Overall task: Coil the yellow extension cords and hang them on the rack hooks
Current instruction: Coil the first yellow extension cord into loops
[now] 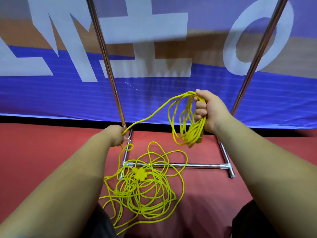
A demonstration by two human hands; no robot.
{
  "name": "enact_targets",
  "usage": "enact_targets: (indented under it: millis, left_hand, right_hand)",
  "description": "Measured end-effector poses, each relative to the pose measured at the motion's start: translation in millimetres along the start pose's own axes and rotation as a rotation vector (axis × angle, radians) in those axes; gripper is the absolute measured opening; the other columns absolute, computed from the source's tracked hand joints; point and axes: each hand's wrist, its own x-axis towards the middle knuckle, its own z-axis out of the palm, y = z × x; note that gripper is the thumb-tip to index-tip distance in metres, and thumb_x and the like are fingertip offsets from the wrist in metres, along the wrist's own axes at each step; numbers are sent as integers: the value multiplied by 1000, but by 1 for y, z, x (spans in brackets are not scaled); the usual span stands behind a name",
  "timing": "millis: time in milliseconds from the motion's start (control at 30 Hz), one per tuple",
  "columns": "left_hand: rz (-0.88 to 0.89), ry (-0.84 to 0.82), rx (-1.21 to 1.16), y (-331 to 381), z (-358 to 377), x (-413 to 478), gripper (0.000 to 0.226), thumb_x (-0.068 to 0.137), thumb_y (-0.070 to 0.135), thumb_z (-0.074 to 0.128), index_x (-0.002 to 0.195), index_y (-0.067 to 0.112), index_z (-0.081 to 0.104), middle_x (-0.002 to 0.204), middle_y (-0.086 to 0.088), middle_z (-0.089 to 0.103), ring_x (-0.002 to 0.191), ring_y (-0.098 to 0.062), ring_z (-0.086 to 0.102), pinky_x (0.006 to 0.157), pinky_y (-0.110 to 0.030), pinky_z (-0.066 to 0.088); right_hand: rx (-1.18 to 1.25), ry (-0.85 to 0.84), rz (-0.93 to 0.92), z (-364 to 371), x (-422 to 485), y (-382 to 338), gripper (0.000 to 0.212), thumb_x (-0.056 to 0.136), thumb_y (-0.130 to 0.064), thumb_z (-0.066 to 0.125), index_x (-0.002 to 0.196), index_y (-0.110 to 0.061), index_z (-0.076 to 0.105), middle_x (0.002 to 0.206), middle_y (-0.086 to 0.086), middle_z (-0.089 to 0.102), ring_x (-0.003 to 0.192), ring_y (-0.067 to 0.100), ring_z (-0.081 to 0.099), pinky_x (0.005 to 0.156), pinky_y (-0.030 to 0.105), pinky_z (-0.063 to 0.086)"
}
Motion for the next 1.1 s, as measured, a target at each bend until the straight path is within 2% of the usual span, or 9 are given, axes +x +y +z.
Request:
enact_targets:
  millis: [167,267,367,533,633,700,800,967,1100]
  left_hand:
    - [60,192,-165,24,-21,4,16,93,20,74,77,19,69,62,-4,70,56,-21,72,66,-39,63]
    - [242,289,-60,55,-39,-2,11,94,34,73,91,24,73,76,1,67,73,-21,68,74,-42,59]
    - [445,255,182,87,-46,-15,21,100,48,62,106,31,73,86,5,52,91,-18,53,78,-42,52]
    - [599,232,271,116,-39,-36,33,103,60,46,110,36,67,97,7,67,96,-17,62,78,-40,54]
    - [597,275,243,124,-37,-44,34,101,65,45,113,40,65,102,10,70,98,-16,63,74,-36,50]
    - [549,301,228,128,-35,-46,37,98,68,46,111,38,64,101,8,70,98,-18,62,70,-35,46]
    - [459,318,175,128,-36,-45,41,94,71,53,107,33,64,97,5,69,94,-20,61,67,-34,41]
    - [422,361,25,116,-38,-43,44,87,74,60,89,31,57,75,6,60,81,-21,59,62,-34,44]
    - [379,361,-14,106,-40,-43,52,83,80,59,81,29,55,70,4,59,74,-18,58,61,-35,46]
  right_hand:
    - [-54,92,21,-8,13,12,28,99,-42,64,82,-21,59,55,-10,40,38,7,32,40,21,33]
    - [-54,131,16,-10,19,15,29,102,-42,60,83,-20,60,55,-10,44,40,8,37,43,21,37]
    - [-89,141,4,-8,21,19,32,105,-41,58,82,-18,58,55,-9,47,41,10,40,45,22,39]
    - [-210,108,2,-3,23,27,24,106,-28,61,84,-16,59,58,-5,57,43,10,49,48,24,45]
    - [-414,21,85,1,18,33,12,102,-18,62,99,-7,67,59,-4,67,47,11,53,48,26,47]
    - [-535,-19,126,3,15,39,19,96,-13,66,107,1,73,68,3,73,49,13,56,49,27,48]
    - [-639,-97,181,6,9,45,10,90,-13,68,93,-6,75,94,12,77,55,14,58,56,29,52]
    - [-647,-226,247,10,5,47,18,99,-16,60,104,-4,73,73,0,73,53,10,55,51,27,50]
    - [-682,-339,264,16,1,49,20,100,-18,65,110,-5,76,72,1,69,52,8,52,50,23,49]
